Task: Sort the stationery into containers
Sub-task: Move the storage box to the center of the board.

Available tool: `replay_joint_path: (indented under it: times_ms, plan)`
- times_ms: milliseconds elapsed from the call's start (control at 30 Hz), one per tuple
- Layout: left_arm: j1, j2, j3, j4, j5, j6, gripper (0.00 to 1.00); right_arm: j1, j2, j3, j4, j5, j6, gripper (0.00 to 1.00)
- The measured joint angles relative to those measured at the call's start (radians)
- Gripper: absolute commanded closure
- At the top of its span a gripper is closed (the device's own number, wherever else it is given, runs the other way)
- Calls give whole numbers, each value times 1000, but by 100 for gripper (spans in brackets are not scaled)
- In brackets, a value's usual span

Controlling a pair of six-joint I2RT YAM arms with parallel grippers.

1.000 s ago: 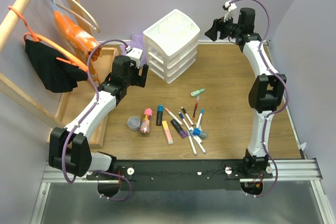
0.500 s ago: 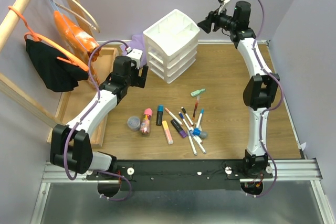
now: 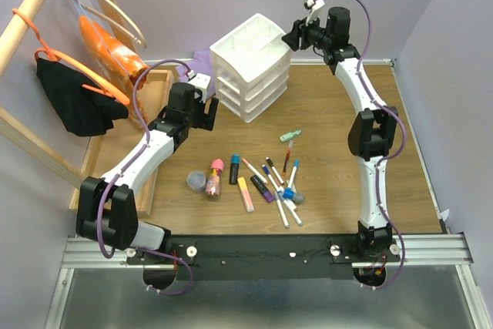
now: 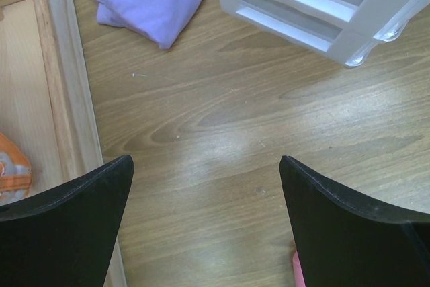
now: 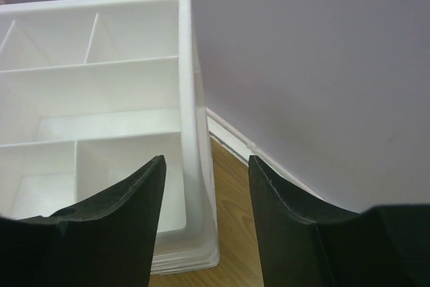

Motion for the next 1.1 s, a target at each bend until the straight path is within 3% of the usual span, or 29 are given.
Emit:
replay_joint_path:
  times_ms: [200,433,533,600,633,1100]
  plan:
    - [0,19,6,1,0,0,1,32,0,14,-8,106,-53,50]
    - [0,35,9,1,0,-25,1,51,0,14,-45,153,-80,67]
    - [0,40,16,1,0,-29,1,51,0,14,-52,169,-88,78]
    - [0,47,24,2,0,-33,1,51,0,14,-55,178,-89,96]
    - [0,50,26,2,0,-35,1,51,-1,10,-55,178,-95,99]
    - [0,89,26,13,2,-52,1,59,-204,-276,-34,386,-78,99]
